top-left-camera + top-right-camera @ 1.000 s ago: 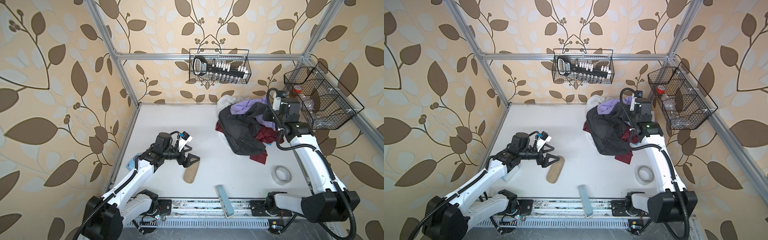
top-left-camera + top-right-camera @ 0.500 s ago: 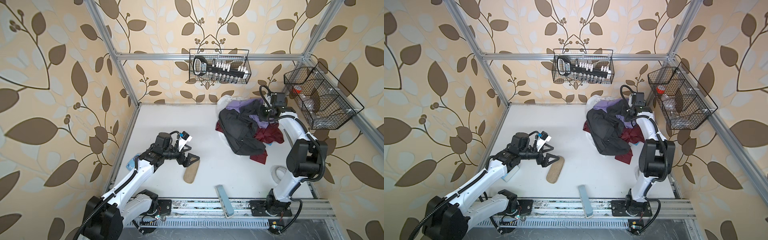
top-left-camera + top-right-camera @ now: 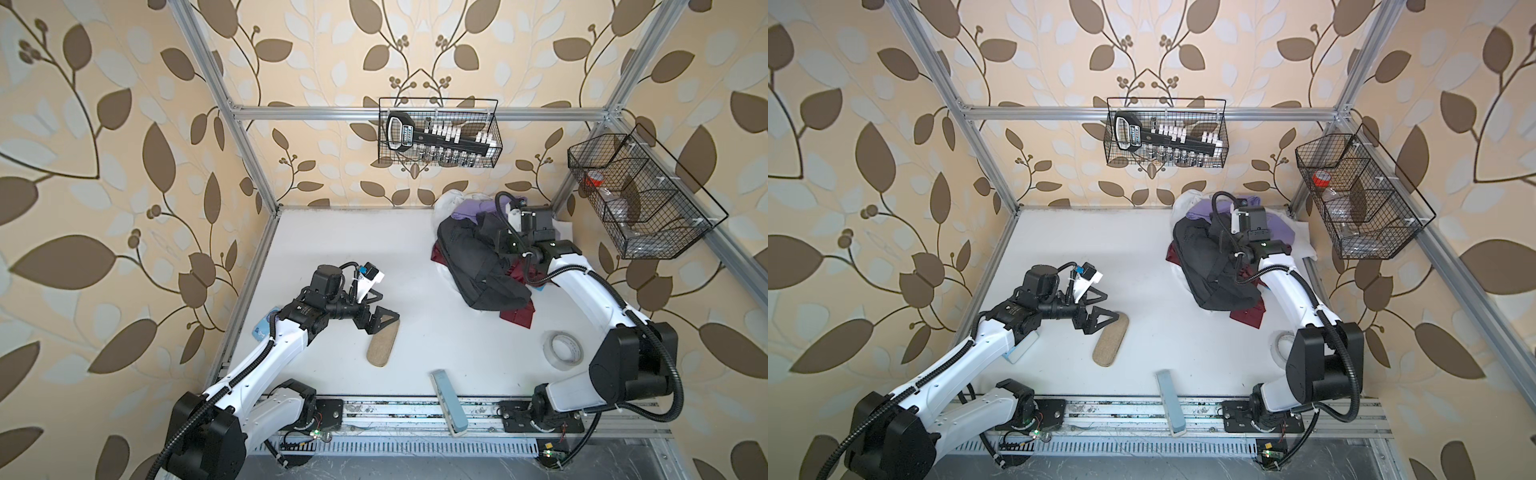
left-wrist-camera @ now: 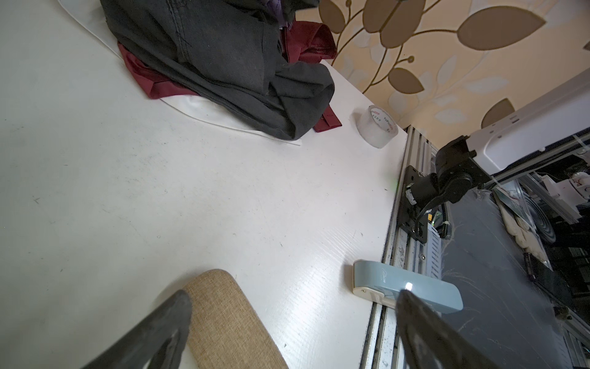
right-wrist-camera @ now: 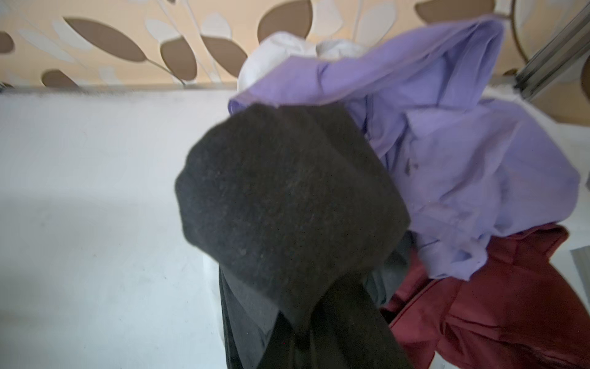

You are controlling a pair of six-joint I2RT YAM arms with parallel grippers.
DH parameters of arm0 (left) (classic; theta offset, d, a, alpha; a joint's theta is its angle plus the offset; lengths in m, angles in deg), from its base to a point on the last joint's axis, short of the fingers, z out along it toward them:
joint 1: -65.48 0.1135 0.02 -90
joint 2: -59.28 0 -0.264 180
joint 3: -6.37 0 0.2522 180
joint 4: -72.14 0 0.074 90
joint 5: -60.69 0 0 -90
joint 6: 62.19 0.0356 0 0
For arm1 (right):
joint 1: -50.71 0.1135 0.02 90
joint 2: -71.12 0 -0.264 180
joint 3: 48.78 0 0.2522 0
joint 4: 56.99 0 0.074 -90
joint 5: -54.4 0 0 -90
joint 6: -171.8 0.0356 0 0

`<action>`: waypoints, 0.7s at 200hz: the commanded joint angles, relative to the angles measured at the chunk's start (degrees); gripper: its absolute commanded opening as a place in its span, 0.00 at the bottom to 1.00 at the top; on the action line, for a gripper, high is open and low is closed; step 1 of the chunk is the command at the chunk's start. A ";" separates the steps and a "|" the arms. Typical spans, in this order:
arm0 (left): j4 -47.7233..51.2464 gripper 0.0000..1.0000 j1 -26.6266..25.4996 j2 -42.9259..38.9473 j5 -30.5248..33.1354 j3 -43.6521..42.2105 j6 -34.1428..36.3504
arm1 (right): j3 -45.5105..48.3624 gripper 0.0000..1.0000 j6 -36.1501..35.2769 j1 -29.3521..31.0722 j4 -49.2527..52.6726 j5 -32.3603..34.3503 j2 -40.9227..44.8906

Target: Pick out a specific cloth from the pile

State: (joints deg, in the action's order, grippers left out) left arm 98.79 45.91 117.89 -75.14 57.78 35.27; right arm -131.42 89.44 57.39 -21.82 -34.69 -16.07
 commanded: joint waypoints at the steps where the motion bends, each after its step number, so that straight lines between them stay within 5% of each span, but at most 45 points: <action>1: -0.22 0.99 -0.47 -0.51 -0.14 1.47 1.05 | 1.84 0.09 -0.96 2.63 -0.40 2.54 -3.50; 30: -0.23 0.99 -0.47 -0.34 -0.06 1.46 1.20 | 2.27 0.18 -0.57 5.99 -1.63 5.01 -7.22; 59: -0.05 0.99 -0.47 -0.07 0.03 1.55 1.37 | 1.32 0.43 -0.68 8.81 -2.07 6.70 -10.25; 74: 0.01 0.99 -0.47 -0.07 0.04 1.51 1.58 | 0.31 0.67 -0.75 10.00 -1.92 7.72 -11.99; 90: 0.01 0.99 -0.47 0.01 0.08 1.44 1.76 | -0.75 0.82 -0.91 11.23 -1.64 9.12 -13.21; 97: 0.03 0.99 -0.47 0.01 0.12 1.46 1.76 | -1.19 0.99 -1.12 11.86 -1.56 9.90 -13.55; 140: 0.20 0.99 -0.47 0.10 0.21 1.46 1.94 | -3.96 1.00 -2.51 14.84 -0.73 15.90 -16.16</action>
State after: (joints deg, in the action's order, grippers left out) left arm 98.79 45.91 117.96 -75.12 57.78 35.60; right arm -132.58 88.08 71.18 -22.80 -23.09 -30.08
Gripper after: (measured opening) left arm 0.989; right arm 0.996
